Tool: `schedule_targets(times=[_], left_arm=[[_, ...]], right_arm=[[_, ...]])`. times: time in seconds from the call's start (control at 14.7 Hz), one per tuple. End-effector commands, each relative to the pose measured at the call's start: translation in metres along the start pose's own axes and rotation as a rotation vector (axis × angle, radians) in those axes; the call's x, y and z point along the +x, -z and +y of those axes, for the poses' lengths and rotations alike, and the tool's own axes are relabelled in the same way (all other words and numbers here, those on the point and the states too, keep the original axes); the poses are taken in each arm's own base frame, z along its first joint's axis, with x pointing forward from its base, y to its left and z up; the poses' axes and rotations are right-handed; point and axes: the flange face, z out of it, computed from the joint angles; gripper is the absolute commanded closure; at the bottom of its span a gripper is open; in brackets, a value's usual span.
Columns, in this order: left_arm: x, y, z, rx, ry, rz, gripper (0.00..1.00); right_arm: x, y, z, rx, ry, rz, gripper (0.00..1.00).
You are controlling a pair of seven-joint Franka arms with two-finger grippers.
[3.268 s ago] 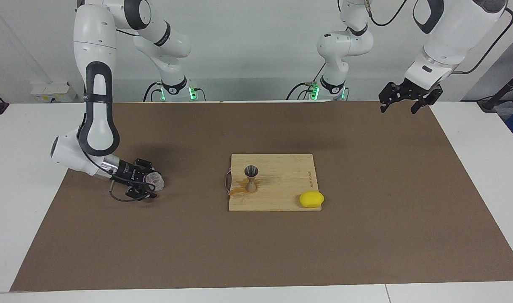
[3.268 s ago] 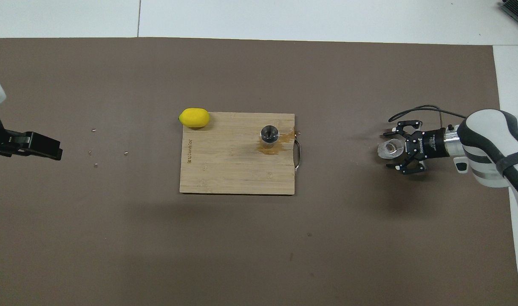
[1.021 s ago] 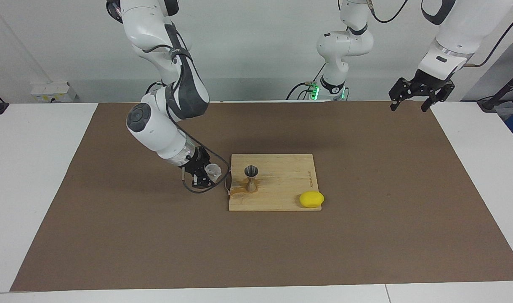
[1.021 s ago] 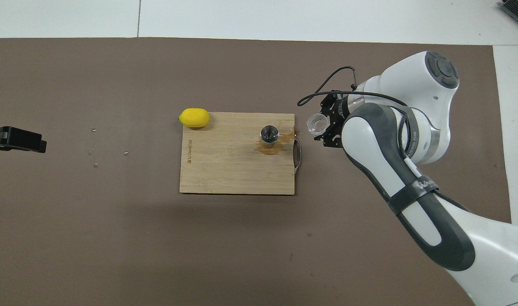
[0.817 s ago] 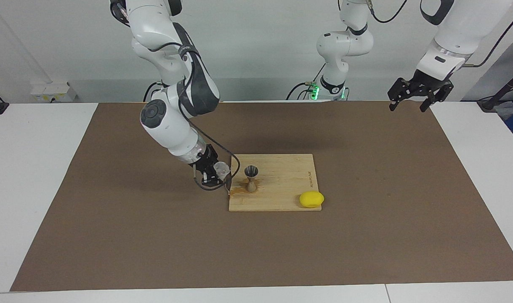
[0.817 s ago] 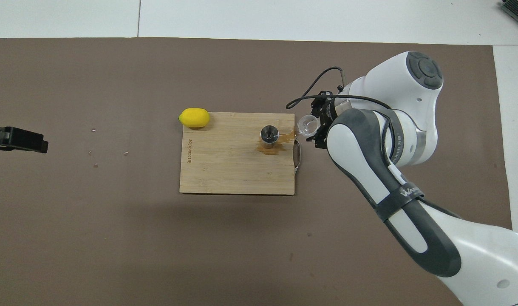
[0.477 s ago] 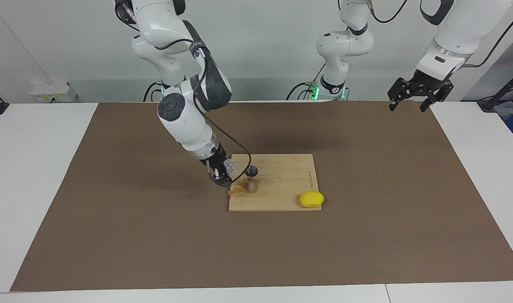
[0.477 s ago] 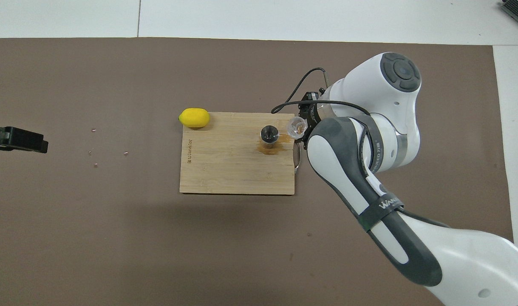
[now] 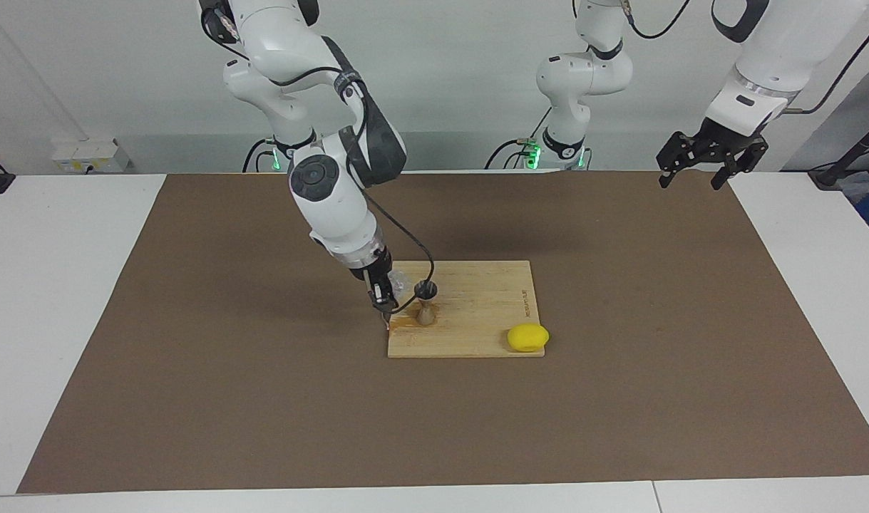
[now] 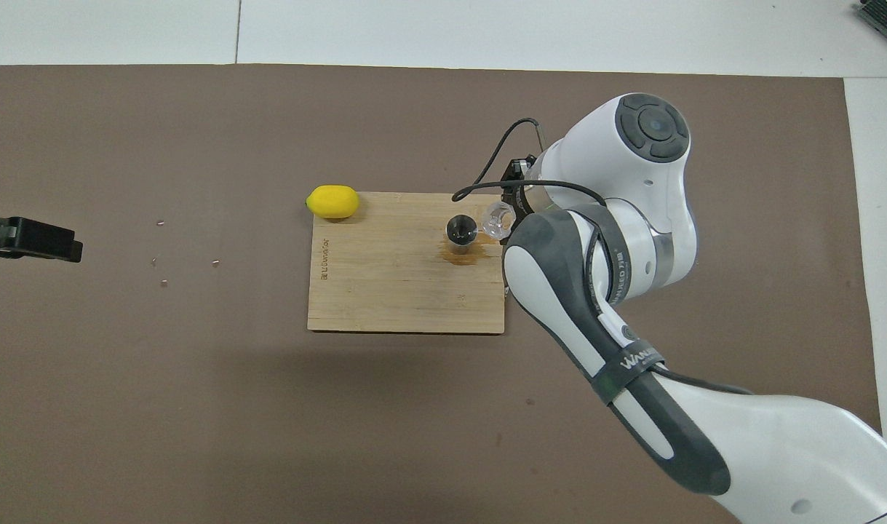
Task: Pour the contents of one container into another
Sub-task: 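Tilt the clear glass with the right gripper to pour into the metal cup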
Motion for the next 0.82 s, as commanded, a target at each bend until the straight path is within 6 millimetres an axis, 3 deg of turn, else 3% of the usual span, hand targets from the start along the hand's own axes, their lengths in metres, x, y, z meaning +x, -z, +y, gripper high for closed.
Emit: schedule_targets(times=[0.0,0.14,0.34,0.75], left_arm=[[-0.007,0.001,0.0,-0.01,-0.003,0.002,0.0],[-0.007,0.001,0.0,-0.01,-0.003,0.002,0.0],[-0.007,0.001,0.001,-0.01,-0.005,0.002,0.0],[-0.007,0.001,0.001,-0.01,-0.005,0.002,0.0]], right_arm=[[-0.012,-0.002,-0.007,0.012,0.024,0.049,1.0],[-0.012,-0.002,-0.007,0.012,0.035,0.071,1.0],[-0.031,-0.005,-0.006,0.021,0.093,0.116,1.0],[-0.027,-0.005,-0.005,0.006,0.135,0.202,1.0]])
